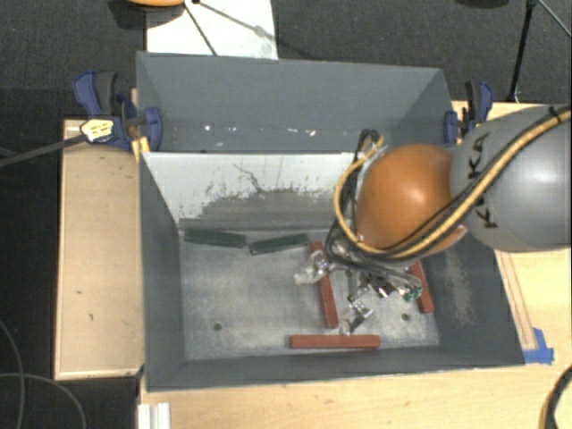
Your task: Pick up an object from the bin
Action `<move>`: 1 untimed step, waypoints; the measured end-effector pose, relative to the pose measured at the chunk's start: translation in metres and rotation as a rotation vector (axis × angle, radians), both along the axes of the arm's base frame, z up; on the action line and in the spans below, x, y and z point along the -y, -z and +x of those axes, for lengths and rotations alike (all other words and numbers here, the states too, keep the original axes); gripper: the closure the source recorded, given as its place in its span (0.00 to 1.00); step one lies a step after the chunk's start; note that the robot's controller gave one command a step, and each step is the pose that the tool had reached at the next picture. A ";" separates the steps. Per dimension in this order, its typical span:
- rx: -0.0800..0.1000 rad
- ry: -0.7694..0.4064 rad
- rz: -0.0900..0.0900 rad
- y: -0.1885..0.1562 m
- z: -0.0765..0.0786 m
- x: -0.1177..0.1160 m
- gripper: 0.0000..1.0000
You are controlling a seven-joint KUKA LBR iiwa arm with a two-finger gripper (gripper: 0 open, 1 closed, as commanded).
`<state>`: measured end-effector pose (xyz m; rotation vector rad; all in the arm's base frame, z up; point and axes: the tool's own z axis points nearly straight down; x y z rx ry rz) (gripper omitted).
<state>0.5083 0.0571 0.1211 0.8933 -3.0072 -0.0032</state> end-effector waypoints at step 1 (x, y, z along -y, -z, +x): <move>-0.011 -0.292 0.002 0.042 0.078 0.003 1.00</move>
Offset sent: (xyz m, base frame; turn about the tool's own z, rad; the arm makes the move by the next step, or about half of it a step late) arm 0.0000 0.0000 0.0000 0.0000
